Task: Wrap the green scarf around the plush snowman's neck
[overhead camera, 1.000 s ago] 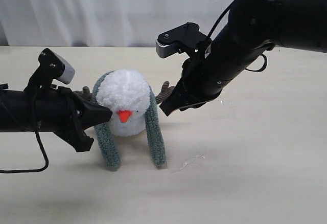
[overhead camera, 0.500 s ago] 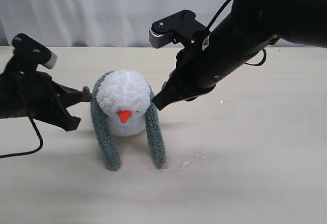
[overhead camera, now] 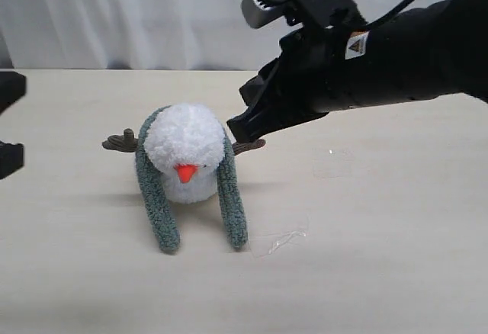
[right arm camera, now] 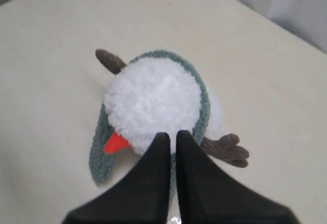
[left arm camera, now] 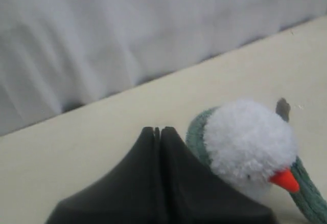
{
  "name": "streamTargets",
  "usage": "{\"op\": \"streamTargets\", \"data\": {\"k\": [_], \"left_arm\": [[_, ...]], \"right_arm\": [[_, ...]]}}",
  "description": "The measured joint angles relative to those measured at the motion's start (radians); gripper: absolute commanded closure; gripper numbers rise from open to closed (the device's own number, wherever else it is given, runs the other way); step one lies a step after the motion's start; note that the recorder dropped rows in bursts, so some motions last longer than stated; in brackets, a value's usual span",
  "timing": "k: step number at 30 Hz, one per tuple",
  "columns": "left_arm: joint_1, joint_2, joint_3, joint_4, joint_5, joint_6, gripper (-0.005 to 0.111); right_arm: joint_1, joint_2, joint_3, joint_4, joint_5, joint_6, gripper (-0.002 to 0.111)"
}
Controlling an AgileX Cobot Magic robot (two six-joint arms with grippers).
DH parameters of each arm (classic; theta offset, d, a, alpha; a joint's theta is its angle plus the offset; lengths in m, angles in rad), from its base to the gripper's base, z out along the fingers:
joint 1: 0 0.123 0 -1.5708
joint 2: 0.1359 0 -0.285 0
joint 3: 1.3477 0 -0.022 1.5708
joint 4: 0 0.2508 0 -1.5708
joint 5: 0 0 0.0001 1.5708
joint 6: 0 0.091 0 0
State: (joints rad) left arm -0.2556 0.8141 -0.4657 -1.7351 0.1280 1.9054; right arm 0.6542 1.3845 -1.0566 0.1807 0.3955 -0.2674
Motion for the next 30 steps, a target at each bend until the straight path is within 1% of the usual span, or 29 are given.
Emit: {"op": "streamTargets", "data": {"k": [3,6,12,18,23,30], "left_arm": [[0.000,-0.142,0.025,0.000,-0.041,-0.050,0.107],[0.000,-0.255,0.047,0.000,-0.043,-0.090,0.107],[0.000,-0.405,0.058,0.000,-0.049,-0.173,0.107],[0.000,-0.442,0.058,0.000,-0.044,-0.267,0.107],[0.000,-0.442,0.058,0.000,-0.018,-0.279,0.107],[0.000,-0.442,0.058,0.000,-0.016,-0.279,0.107]], "right_arm": [[0.000,-0.063,0.036,0.013,-0.054,0.000,0.104],[0.000,-0.118,0.064,0.024,-0.085,0.000,0.104],[0.000,-0.240,0.113,0.035,-0.110,0.000,0.104],[0.000,-0.360,0.152,0.035,-0.116,0.000,0.104],[0.000,-0.441,0.164,0.039,-0.107,0.018,0.104],[0.000,-0.504,0.164,0.042,-0.107,0.022,0.104]]}}
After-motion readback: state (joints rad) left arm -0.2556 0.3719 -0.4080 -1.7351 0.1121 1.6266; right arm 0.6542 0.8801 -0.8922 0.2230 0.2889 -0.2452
